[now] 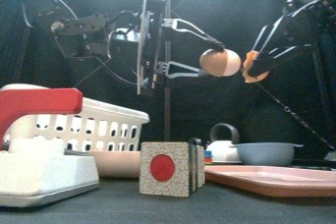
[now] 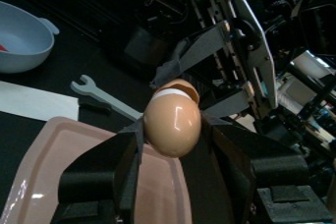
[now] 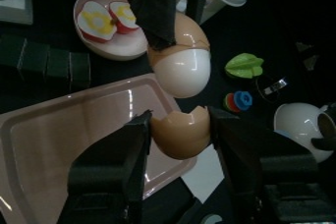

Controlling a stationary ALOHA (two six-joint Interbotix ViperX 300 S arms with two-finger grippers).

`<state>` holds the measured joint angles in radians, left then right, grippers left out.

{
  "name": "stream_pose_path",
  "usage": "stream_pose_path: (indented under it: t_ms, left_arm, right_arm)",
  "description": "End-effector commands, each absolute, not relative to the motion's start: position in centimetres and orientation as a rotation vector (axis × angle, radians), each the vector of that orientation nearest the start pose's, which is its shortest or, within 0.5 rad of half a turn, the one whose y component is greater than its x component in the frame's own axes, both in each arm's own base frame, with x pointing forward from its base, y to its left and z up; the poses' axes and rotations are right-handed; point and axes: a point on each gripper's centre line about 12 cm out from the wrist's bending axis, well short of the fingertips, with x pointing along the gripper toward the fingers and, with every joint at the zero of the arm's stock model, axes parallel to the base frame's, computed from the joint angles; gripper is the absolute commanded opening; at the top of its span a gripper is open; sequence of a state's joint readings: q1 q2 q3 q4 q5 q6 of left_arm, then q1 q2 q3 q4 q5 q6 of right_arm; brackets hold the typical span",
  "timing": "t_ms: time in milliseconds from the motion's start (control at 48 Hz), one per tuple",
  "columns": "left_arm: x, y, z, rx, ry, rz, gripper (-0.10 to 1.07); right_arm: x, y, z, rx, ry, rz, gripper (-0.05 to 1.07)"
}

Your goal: Drop eggshell on plate

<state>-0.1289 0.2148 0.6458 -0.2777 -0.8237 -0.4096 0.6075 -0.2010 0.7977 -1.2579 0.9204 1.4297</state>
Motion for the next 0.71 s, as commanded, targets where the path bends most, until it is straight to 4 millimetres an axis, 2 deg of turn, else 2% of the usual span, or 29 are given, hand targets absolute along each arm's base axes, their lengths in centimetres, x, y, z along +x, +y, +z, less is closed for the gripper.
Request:
stream_pose_path:
  t_ms: [0,229,396,688]
  left_arm:
    - [43.3,-3.0,19.0,-0.594,-0.015,0.078,0.66]
    - [41.9,-3.2,19.1,-0.56,0.003,0.051,0.66]
    - [40.9,-3.5,18.6,-0.526,0.031,0.02,0.66]
    - [40.9,-3.7,18.3,-0.519,0.039,0.016,0.66]
  right_arm:
    - [28.7,9.2,21.0,-0.294,0.646,-0.349,0.63]
    - [28.2,9.7,19.4,-0.224,0.719,-0.303,0.65]
    - [28.6,10.0,18.7,-0.194,0.732,-0.241,0.65]
    - [29.2,7.7,17.1,-0.107,0.78,-0.246,0.69]
